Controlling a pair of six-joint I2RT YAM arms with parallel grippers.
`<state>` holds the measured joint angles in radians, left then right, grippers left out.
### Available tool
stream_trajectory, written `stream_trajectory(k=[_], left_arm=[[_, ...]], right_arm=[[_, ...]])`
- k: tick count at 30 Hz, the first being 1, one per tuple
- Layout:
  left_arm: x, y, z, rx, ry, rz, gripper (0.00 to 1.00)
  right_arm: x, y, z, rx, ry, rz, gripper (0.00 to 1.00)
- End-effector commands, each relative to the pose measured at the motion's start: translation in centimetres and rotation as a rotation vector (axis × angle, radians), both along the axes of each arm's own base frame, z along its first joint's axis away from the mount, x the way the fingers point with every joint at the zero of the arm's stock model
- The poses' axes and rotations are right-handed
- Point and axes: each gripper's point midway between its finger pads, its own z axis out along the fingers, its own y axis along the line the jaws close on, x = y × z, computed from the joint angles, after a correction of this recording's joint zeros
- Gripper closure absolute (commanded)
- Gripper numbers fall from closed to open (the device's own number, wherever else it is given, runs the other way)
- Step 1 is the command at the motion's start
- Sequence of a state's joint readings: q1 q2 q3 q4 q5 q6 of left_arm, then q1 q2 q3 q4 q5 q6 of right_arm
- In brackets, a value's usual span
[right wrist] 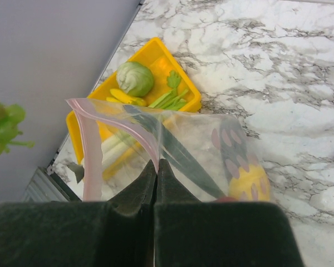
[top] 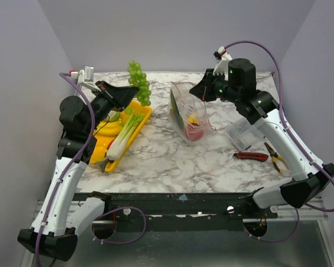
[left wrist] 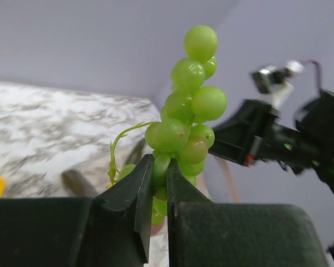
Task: Place the food in the zip-top bag and seal the zipper
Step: Place the fake fruit in the zipper food storage bag.
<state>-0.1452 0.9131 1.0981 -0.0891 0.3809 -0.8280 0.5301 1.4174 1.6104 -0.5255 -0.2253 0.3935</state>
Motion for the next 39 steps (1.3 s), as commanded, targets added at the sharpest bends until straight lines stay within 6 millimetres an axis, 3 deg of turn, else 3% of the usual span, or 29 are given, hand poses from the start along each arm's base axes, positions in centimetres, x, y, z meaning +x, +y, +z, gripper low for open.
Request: stream_trajectory(k=[1,8,14,23,26,32,35,39], left_arm=[[-5.8,-5.6,7.8,0.062,-0.464,-0.242,1.0],[-10.2,-11.7,9.1,0.073,-0.706,-0.447,1.0],[-10.9,-14.9,8.5,0.048,-0.807,-0.489,1.0],[-6.0,-17.6,6.2,0.119,-0.756,-0.394,1.0],[-4.5,-18.5,4.5,0.163,-0.729,-0.382,1.0],[0.1,-17.7,0.6,0.248,-0.536,-0.219,1.0],[1.2,-17.1,-0.4,0.259,-0.427,-0.174,1.0],[1.1,-16.8,-1.3,0.254,-0.383,-0.172,1.0]], right_arm=[[-0.3,0.6,0.7,0.028,-0.002,0.024,0.99],[-0.4,0.8,0.8,0.038,0.005,0.031,0.99],[-0.5,0.8,1.0,0.044,0.007,0.032,0.99],[-0.8,0.8,1.6,0.053,0.005,0.041,0.99],[-0.8,0.7,1.8,0.049,-0.001,0.034,0.99],[-0.9,0.8,1.4,0.05,0.013,0.042,0.99],[-0.9,0.8,1.4,0.05,0.013,0.039,0.99],[-0.9,0.8,1.4,0.05,0.011,0.04,0.99]])
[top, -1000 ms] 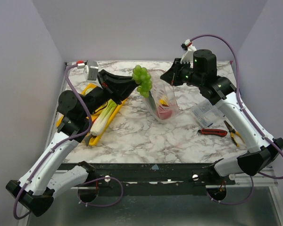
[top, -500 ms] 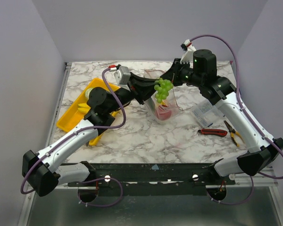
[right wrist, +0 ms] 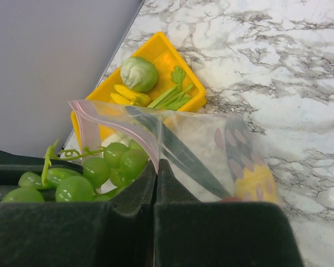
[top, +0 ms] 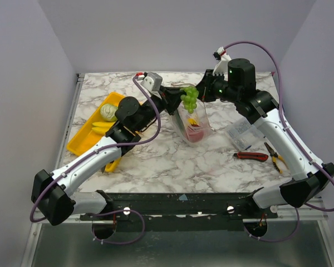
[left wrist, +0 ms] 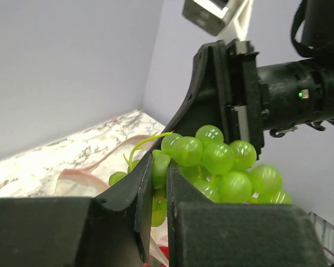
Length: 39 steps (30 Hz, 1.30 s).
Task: Place the food in the zip-top bag and seal the zipper
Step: Place the fake fruit in the zipper food storage bag.
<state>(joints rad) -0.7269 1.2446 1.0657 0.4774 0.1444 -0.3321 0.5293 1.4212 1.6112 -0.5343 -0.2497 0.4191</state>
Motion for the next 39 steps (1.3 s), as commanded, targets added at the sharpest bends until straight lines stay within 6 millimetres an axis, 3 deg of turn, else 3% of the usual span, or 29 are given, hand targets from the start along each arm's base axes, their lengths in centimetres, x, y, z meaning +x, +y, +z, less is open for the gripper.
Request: stream_trajectory(k=[1,11,13,18,27,30,32,33,39], left_arm=[[1.2,1.1,-1.1,-0.012,0.108,0.09,1.0],[2.2,2.0,-4.9,0.069,0.441,0.194,0.99],[2.3,2.7,-6.1,0.096,0.566,0.249,0.91],[1.3,1.6,-7.3,0.124,0.719,0.198,0.91],[0.5,0.7,-8.5,0.203,0.761,0.132,0.97],[0.6,1.3,-8.2,0.224,0.767,0.137,0.84],[0.8,1.5,-8.0,0.213,0.782,0.134,0.61],[0.8,1.7,-7.9,0.203,0.793,0.136,0.54],[0.5,1.3,-6.8,0.176,0.815,0.074,0.37]], right_arm=[[-0.4,0.6,1.5,0.033,-0.018,0.025,0.99],[-0.4,0.6,1.4,0.032,-0.01,0.023,0.99],[-0.3,0.6,1.2,0.029,-0.008,0.024,0.99],[-0.3,0.6,1.4,0.036,-0.01,0.022,0.99],[-0.2,0.4,1.5,0.028,-0.013,0.014,0.99],[-0.3,0.5,1.5,0.027,-0.011,0.015,0.99],[-0.3,0.4,1.6,0.027,-0.016,0.013,0.99],[-0.2,0.4,1.6,0.026,-0.017,0.01,0.99],[0.0,0.5,1.3,0.02,-0.01,0.01,0.99]])
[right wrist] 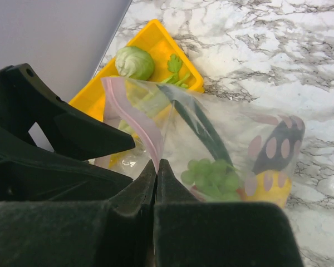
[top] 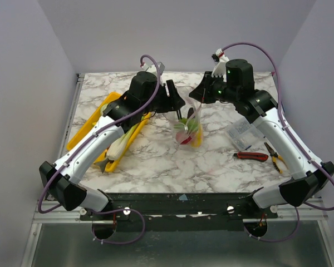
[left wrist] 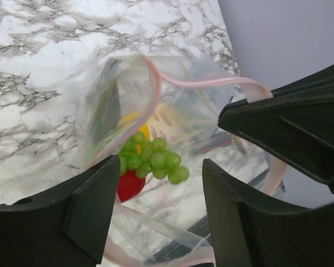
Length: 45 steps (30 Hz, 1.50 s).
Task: Place the food in the zip-top bag and seal the zipper
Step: Place the fake fruit in the zipper food storage bag, then pick up the fake fruit from the bin.
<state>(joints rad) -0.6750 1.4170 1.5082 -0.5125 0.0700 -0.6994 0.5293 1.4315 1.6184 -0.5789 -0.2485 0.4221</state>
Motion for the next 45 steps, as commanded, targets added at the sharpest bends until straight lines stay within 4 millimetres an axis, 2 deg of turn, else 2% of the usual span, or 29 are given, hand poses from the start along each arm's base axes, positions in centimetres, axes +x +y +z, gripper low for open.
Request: stream_trajectory(k=[1,4,10,16,21,25,31,34,37,42,45], left_arm=[[-1.0,-0.6,2.3,-0.059,-0.003,-0.073,0.36],[-1.6,-0.9,3.1,-0.091,-0.05,-0.122,0.35],[-3.4,-0.3,6.9,-0.186,-0.226,-0.245,0.33],[-3.1,3.7,8.0,-0.237,-0.286,-0.212,0.29],[-2.7,8.5,7.2,-0.224,-0.334,-0.106,0.24],[-1.2,13.3,4.1,-0.098,-0.287,0.102,0.24],[1.3,22.5,-3.8,0.14,-0.083,0.548,0.24],[2.1,23.9,-7.2,0.227,-0.029,0.583,0.24],[3.4,24.2,-10.2,0.301,0.026,0.576,0.24],[6.0,25.2,-13.9,0.383,0.113,0.636,0.28],[7.6,25.1,-16.1,0.388,0.149,0.658,0.31]], right_arm=[[0.3,0.7,2.3,0.042,-0.055,0.013,0.99],[0.4,0.7,2.1,0.037,-0.052,0.011,0.99],[0.8,0.6,1.3,0.018,-0.046,0.002,0.99],[1.0,0.7,1.1,0.009,-0.048,0.006,0.99],[1.2,0.5,0.7,-0.005,-0.05,-0.001,0.99],[1.2,0.7,0.5,-0.004,-0.044,0.009,1.0],[1.2,0.8,0.4,-0.007,-0.046,0.014,0.99],[1.2,0.9,0.5,-0.002,-0.048,0.021,0.99],[1.1,1.0,0.4,-0.004,-0.047,0.024,0.99],[1.0,1.0,0.6,0.007,-0.048,0.026,0.99],[1.0,1.0,0.5,0.007,-0.047,0.027,0.99]])
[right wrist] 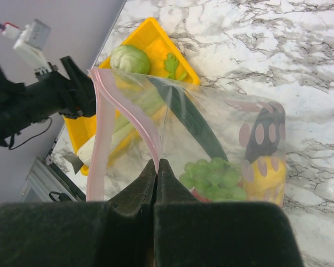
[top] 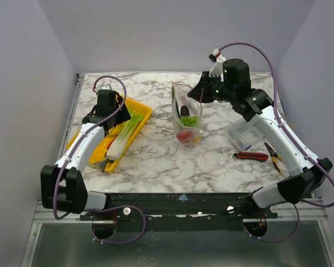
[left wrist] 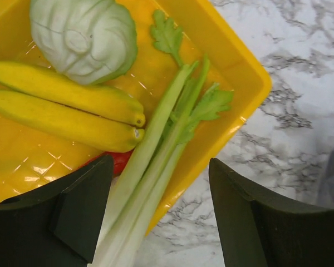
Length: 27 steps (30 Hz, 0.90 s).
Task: Place the food in the zip-top bag and seal the zipper
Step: Pick up the fake fruit from the bin.
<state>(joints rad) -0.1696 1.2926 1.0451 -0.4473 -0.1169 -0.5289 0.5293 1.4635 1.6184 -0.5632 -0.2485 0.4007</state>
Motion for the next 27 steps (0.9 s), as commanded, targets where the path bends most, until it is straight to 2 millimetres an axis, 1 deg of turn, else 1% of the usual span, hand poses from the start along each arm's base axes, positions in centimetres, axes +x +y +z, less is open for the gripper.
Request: stream_trajectory(k=[1,3,7,8,11,13,14,17,19,23,25,26,27], left_arm=[[2.9,1.2,-1.7,0.045,0.008,0.088,0.31],[3.8,1.3,-3.1,0.062,0.033,0.097,0.31],[4.8,2.0,-5.1,0.12,0.08,0.108,0.3],[4.8,2.0,-5.7,0.133,0.098,0.101,0.31],[4.6,2.1,-6.9,0.16,0.152,0.079,0.38],[4.8,2.1,-7.3,0.168,0.151,0.068,0.43],[4.8,2.0,-7.4,0.163,0.161,0.065,0.47],[5.0,2.1,-7.5,0.169,0.169,0.064,0.53],[5.1,2.0,-7.5,0.168,0.177,0.06,0.59],[4.9,2.0,-7.8,0.182,0.2,0.041,0.88],[4.6,2.1,-7.7,0.188,0.198,0.038,0.97],[4.3,2.3,-7.7,0.193,0.198,0.042,1.0],[4.2,2.4,-7.3,0.193,0.189,0.046,1.0]], right_arm=[[0.0,0.6,1.5,0.029,-0.045,0.023,0.99],[0.0,0.7,1.6,0.029,-0.042,0.025,1.0],[0.0,0.6,1.5,0.025,-0.041,0.025,0.99],[0.0,0.6,1.4,0.024,-0.04,0.025,0.99],[-0.1,0.5,1.4,0.026,-0.042,0.023,0.99],[-0.1,0.5,1.4,0.026,-0.042,0.022,0.99],[-0.1,0.6,1.3,0.027,-0.04,0.024,0.99],[-0.2,0.8,1.5,0.04,-0.037,0.035,0.99],[-0.3,0.9,1.5,0.045,-0.035,0.041,0.99],[-0.5,0.7,2.0,0.051,-0.043,0.038,0.99],[-0.6,0.7,2.1,0.051,-0.044,0.037,0.99],[-0.7,0.6,2.1,0.05,-0.046,0.036,0.99],[-0.7,0.6,2.2,0.052,-0.049,0.035,0.99]])
